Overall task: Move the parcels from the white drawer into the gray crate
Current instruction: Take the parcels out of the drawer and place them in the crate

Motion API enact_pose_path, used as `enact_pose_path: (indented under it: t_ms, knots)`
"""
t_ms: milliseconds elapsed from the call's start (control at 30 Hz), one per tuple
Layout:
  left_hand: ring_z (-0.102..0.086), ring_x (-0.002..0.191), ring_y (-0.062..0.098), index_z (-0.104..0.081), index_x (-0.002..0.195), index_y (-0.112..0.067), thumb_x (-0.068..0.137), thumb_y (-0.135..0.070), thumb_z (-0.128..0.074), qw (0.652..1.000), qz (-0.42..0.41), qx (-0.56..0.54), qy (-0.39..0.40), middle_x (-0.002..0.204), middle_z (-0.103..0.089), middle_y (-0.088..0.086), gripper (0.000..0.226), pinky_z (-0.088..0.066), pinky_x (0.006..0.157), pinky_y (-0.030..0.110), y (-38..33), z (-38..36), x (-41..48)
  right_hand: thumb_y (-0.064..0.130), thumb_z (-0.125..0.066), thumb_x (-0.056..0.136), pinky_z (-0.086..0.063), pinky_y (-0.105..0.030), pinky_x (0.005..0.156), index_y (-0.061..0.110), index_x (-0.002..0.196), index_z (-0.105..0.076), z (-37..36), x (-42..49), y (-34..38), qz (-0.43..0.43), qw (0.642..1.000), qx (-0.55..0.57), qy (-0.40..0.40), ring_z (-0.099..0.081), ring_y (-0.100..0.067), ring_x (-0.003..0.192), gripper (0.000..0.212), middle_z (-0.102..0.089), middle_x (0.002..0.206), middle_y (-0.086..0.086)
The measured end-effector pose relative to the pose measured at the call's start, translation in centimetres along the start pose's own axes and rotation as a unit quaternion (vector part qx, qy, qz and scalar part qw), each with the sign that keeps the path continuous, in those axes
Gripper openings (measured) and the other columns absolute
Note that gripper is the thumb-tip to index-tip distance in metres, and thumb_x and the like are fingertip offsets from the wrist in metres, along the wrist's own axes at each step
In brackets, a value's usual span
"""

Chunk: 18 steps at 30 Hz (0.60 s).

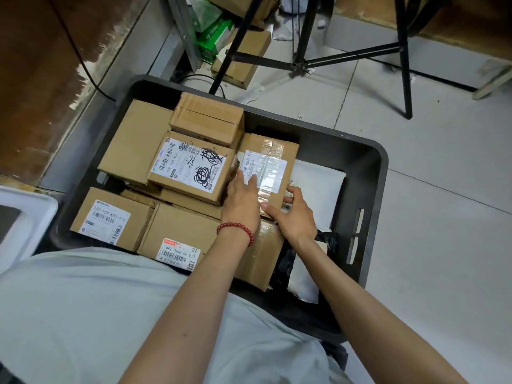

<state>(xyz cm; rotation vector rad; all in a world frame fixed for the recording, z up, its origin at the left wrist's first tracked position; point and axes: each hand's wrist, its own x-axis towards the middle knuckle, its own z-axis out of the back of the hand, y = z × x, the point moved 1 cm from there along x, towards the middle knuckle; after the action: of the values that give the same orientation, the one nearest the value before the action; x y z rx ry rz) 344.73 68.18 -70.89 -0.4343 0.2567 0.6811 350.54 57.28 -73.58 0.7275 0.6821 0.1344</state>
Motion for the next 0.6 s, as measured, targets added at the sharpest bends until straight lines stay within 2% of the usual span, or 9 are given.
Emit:
enact_pose_path:
  t_ms: [100, 167, 233, 300, 400, 500, 600]
  knots:
    - [-0.028, 0.135, 0.028, -0.022, 0.148, -0.009, 0.095, -0.013, -0.054, 0.998, -0.018, 0.057, -0.009, 0.151, -0.023, 0.012, 0.062, -0.04, 0.101, 0.033, -0.4, -0.1, -0.4, 0.06, -0.066, 0.077, -0.048, -0.036, 0.081, 0.033, 0.133, -0.04, 0.1, 0.1, 0.1, 0.002, 0.998, -0.065, 0.0, -0.057, -0.022, 0.116, 0.067, -0.061, 0.128, 0.012]
    - [-0.028, 0.136, 0.026, -0.023, 0.147, -0.007, 0.094, -0.017, -0.056, 0.998, -0.016, 0.067, 0.003, 0.15, -0.026, 0.01, 0.063, -0.037, 0.104, 0.033, -0.7, 0.0, -0.8, 0.061, -0.068, 0.075, -0.048, -0.039, 0.087, 0.032, 0.135, -0.038, 0.6, 0.4, 0.4, -0.007, 0.995, -0.094, 0.021, -0.052, -0.026, 0.12, 0.073, -0.059, 0.131, 0.009]
    - [-0.029, 0.136, 0.025, -0.03, 0.143, -0.007, 0.096, -0.022, -0.051, 0.997, -0.022, 0.069, 0.013, 0.147, -0.032, 0.01, 0.053, -0.036, 0.105, 0.035, -0.8, 0.4, -1.4, 0.057, -0.071, 0.074, -0.043, -0.041, 0.091, 0.029, 0.141, -0.032, 1.4, 0.6, 1.3, 0.001, 0.991, -0.132, 0.021, -0.044, -0.029, 0.126, 0.083, -0.049, 0.139, 0.001]
    - [-0.034, 0.132, 0.023, -0.038, 0.137, -0.01, 0.097, -0.024, -0.044, 0.994, -0.043, 0.1, -0.005, 0.141, -0.04, 0.007, 0.043, -0.04, 0.1, 0.035, -0.8, 1.3, -2.2, 0.051, -0.07, 0.077, -0.036, -0.043, 0.099, 0.028, 0.147, -0.024, 2.4, 0.3, 2.7, 0.071, 0.972, -0.22, -0.032, -0.035, -0.029, 0.132, 0.087, -0.037, 0.148, -0.002]
    - [-0.034, 0.133, 0.022, -0.042, 0.134, -0.014, 0.098, -0.026, -0.04, 0.985, -0.07, 0.144, -0.066, 0.139, -0.044, 0.004, 0.039, -0.038, 0.099, 0.037, -0.7, 3.9, -3.4, 0.051, -0.061, 0.083, -0.026, -0.043, 0.108, 0.028, 0.148, -0.026, 3.3, -0.8, 5.1, 0.21, 0.925, -0.302, -0.094, -0.028, -0.025, 0.138, 0.078, -0.03, 0.153, 0.0]
    - [-0.035, 0.132, 0.021, -0.042, 0.136, -0.017, 0.098, -0.034, -0.037, 0.976, -0.049, 0.173, -0.125, 0.141, -0.044, 0.003, 0.042, -0.034, 0.1, 0.04, -0.4, 7.6, -4.7, 0.055, -0.054, 0.087, -0.032, -0.04, 0.101, 0.027, 0.146, -0.032, 3.9, -1.9, 8.2, 0.271, 0.911, -0.295, -0.1, -0.037, -0.025, 0.131, 0.069, -0.038, 0.148, -0.001]
    - [-0.044, 0.122, 0.02, -0.048, 0.129, -0.02, 0.096, -0.041, -0.038, 0.967, 0.027, 0.167, -0.192, 0.131, -0.052, 0.002, 0.04, -0.035, 0.096, 0.039, 1.8, 12.1, -6.5, 0.056, -0.049, 0.09, -0.037, -0.037, 0.096, 0.026, 0.144, -0.036, 3.6, -3.7, 12.2, 0.335, 0.89, -0.289, -0.11, -0.043, -0.026, 0.124, 0.063, -0.046, 0.141, -0.002]
